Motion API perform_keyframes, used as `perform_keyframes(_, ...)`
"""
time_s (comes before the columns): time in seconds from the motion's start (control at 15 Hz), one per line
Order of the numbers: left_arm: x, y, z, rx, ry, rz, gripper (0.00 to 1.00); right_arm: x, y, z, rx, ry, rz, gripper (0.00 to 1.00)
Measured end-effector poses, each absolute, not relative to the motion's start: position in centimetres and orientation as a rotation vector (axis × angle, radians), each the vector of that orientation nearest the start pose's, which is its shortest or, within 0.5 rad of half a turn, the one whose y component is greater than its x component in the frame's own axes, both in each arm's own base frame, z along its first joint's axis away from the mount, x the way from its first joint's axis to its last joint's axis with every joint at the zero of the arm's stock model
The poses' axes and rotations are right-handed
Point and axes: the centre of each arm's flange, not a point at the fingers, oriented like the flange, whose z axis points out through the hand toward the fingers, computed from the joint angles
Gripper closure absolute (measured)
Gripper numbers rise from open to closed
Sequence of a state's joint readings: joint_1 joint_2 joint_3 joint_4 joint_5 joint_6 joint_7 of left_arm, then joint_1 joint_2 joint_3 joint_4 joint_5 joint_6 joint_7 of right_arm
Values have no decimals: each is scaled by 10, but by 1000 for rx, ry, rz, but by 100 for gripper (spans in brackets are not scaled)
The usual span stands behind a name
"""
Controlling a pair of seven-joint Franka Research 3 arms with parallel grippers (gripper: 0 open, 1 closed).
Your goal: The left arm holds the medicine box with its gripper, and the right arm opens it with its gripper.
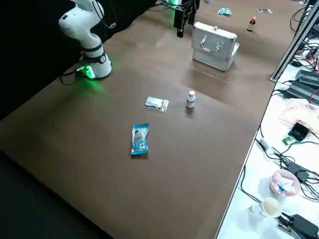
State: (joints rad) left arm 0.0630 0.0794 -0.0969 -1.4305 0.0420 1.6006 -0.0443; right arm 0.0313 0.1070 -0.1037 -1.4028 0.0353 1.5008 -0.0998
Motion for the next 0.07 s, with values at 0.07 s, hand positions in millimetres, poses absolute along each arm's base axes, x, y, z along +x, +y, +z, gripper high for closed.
perform_keyframes(0.07, 583, -13, 648, -3108, -18, -142, 0, 580, -38, 636, -3111, -37, 10, 1)
